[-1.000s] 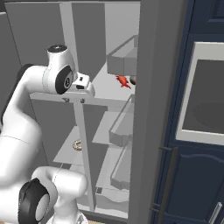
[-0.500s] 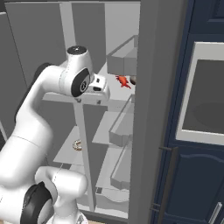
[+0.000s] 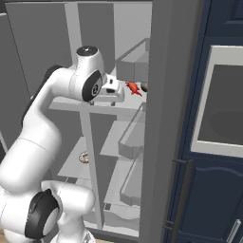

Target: There's a fish in the fridge that needs to be moved to the freezer for freezing. Pick up the fish from the fridge, place it on any shelf in the freezer, and close the fridge and freezer doors when done.

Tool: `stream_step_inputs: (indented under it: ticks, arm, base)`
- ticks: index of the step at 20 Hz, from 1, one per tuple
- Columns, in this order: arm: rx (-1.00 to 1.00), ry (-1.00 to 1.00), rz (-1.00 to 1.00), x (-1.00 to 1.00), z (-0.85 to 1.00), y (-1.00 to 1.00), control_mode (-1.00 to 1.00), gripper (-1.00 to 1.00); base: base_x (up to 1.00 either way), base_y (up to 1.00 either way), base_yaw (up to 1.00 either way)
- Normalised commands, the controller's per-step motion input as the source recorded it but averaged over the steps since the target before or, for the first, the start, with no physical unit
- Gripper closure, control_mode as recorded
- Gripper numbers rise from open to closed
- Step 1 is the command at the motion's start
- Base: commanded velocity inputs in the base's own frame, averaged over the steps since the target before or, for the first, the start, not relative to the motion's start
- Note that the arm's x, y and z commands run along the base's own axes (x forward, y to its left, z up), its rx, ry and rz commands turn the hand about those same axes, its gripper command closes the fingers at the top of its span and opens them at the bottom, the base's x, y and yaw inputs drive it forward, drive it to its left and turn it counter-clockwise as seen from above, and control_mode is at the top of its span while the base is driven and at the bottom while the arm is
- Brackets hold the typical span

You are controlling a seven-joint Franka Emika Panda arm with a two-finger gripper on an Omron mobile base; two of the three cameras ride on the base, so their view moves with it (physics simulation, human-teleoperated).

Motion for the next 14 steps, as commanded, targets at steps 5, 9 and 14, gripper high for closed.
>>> stream_step_inputs:
  ticks: [5, 9, 14]
  arm:
    - [-0.01, 0.0, 0.0, 0.11, 0.1, -0.12, -1.0, -1.0]
    - [-0.03, 0.04, 0.0, 0.27, 0.0, 0.0, -1.0, -1.0]
    - [-0.01, 0.0, 0.0, 0.4, 0.0, -0.12, -1.0, -1.0]
  base:
    - [0.0, 0.0, 0.0]
    - [0.0, 0.0, 0.0]
    - [0.0, 0.0, 0.0]
